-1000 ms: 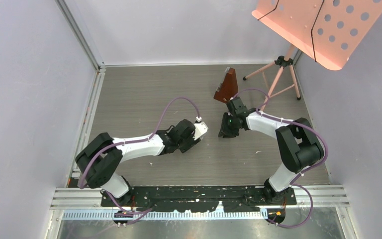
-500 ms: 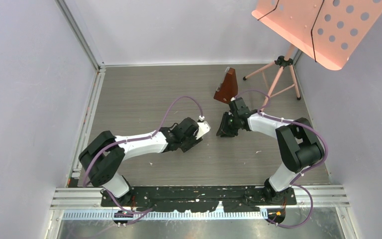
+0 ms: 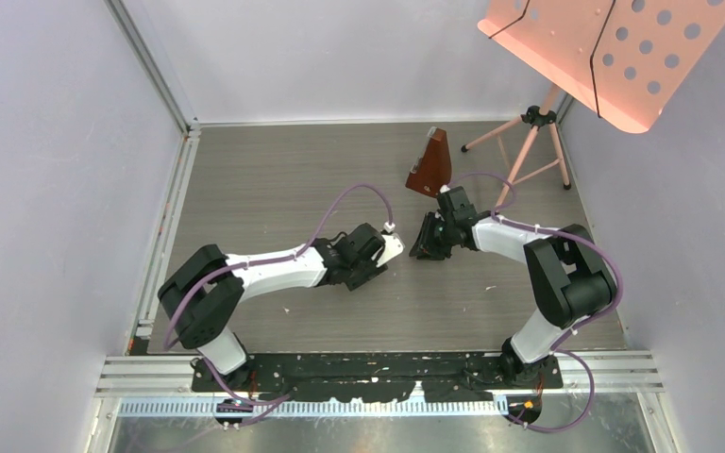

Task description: Sort the pills into containers

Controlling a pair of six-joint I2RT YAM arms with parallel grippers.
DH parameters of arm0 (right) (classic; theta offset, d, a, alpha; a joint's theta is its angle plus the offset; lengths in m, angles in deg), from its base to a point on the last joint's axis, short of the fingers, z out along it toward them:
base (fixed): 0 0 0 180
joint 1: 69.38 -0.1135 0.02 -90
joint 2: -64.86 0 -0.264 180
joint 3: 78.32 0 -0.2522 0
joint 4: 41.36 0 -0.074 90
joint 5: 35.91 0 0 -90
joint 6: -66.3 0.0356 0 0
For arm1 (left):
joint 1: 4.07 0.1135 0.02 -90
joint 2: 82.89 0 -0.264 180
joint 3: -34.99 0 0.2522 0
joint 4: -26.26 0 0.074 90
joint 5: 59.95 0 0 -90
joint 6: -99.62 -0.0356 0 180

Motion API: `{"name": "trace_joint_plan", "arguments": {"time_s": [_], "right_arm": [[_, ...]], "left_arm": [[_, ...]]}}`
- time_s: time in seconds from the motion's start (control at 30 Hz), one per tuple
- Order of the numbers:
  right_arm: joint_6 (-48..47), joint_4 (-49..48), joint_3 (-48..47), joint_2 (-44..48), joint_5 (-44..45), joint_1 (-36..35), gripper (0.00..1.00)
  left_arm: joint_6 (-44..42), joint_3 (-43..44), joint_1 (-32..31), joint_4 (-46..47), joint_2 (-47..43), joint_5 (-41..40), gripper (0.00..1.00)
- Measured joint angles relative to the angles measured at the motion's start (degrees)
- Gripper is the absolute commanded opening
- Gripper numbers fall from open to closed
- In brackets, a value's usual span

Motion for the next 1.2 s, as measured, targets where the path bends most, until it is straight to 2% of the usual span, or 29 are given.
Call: {"name": "trace_joint_plan", "arguments": {"time_s": [1.2], "right_arm": [[0.3,-2.4,1.3,0.4,-0.7,0.0,0.33]], "left_arm": [[-3.0,5.3,-1.1,-7.5,4.7,-3.6,0.0]]}}
